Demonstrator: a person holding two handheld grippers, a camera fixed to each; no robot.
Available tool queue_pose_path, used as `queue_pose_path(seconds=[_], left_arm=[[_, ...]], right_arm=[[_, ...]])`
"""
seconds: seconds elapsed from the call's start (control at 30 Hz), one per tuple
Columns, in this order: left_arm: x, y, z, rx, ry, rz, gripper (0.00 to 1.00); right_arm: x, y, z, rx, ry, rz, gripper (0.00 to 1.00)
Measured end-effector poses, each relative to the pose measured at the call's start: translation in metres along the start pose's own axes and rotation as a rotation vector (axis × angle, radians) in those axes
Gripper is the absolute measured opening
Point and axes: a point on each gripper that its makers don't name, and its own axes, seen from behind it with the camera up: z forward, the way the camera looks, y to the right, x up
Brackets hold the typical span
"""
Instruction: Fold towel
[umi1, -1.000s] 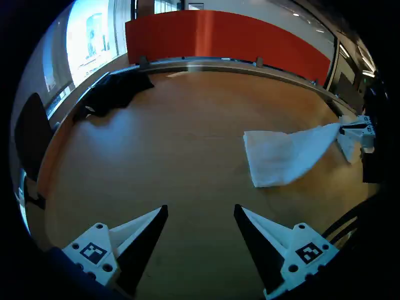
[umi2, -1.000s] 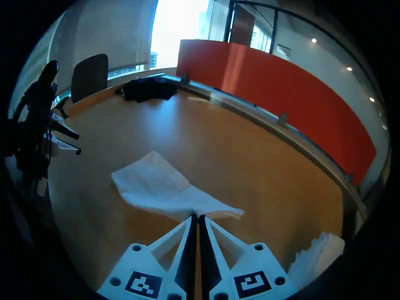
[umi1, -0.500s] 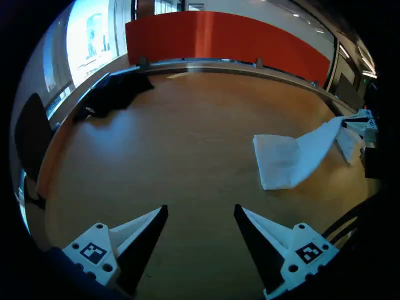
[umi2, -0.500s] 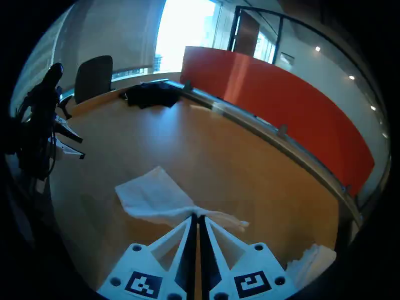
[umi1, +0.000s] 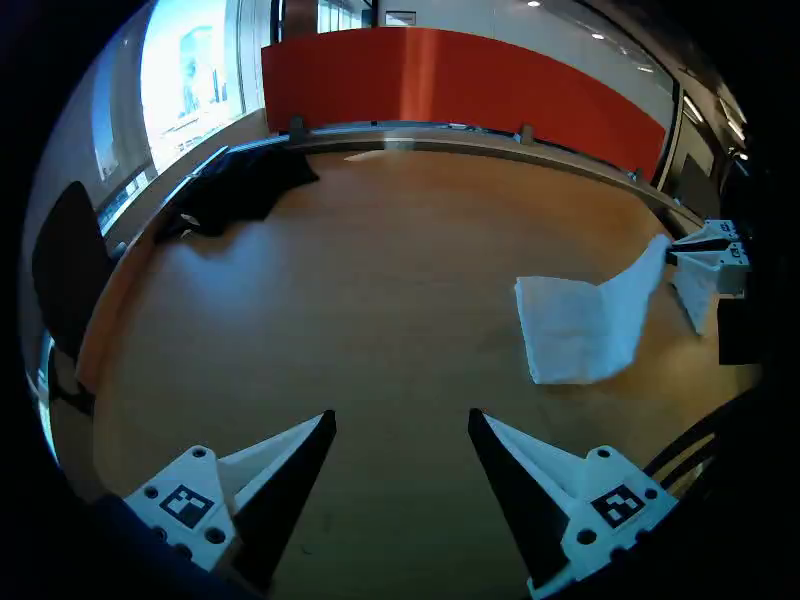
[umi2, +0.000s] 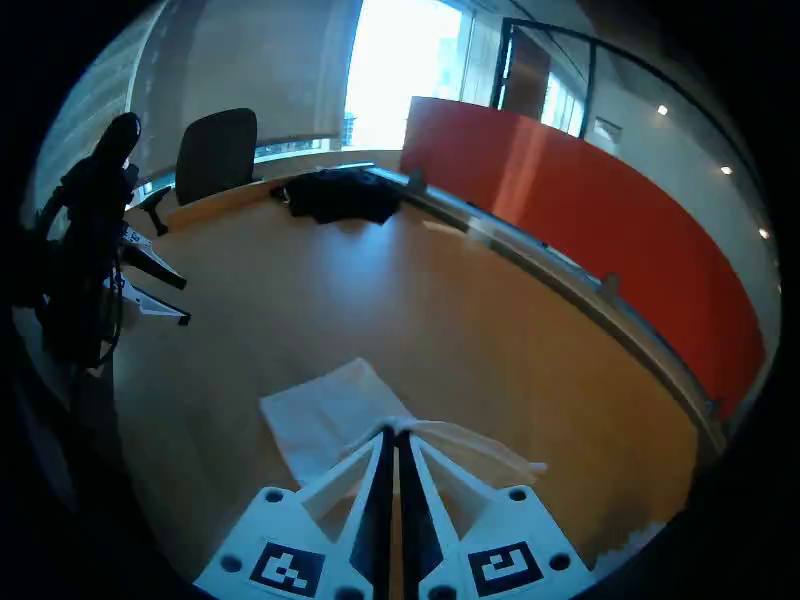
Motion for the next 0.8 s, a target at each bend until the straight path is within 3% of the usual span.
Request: queue_pose_path(seconds=[0.4,0.5,0.67,0.73,0.8], left_arm=[[0.001,-0.016,-0.008,0.023,0.011,-0.024,0.99],[-0.002,-0.021,-0.008,0.03,0.009,-0.032,0.99],[-0.003,-0.026,-0.009,0.036,0.007,-0.038,0.98],[-0.002,-0.027,-0.009,0.037,0.007,-0.037,0.98],[-0.001,-0.026,-0.008,0.036,0.008,-0.035,0.98]], right_arm=[[0.011,-0.057,0.039,0.12,-0.015,-0.035,0.06],[0.004,-0.065,0.048,0.136,-0.036,-0.032,0.21],[-0.007,-0.068,0.054,0.142,-0.062,-0.012,0.59],[-0.011,-0.066,0.053,0.137,-0.068,-0.004,0.68],[-0.015,-0.063,0.052,0.131,-0.073,0.003,0.71]])
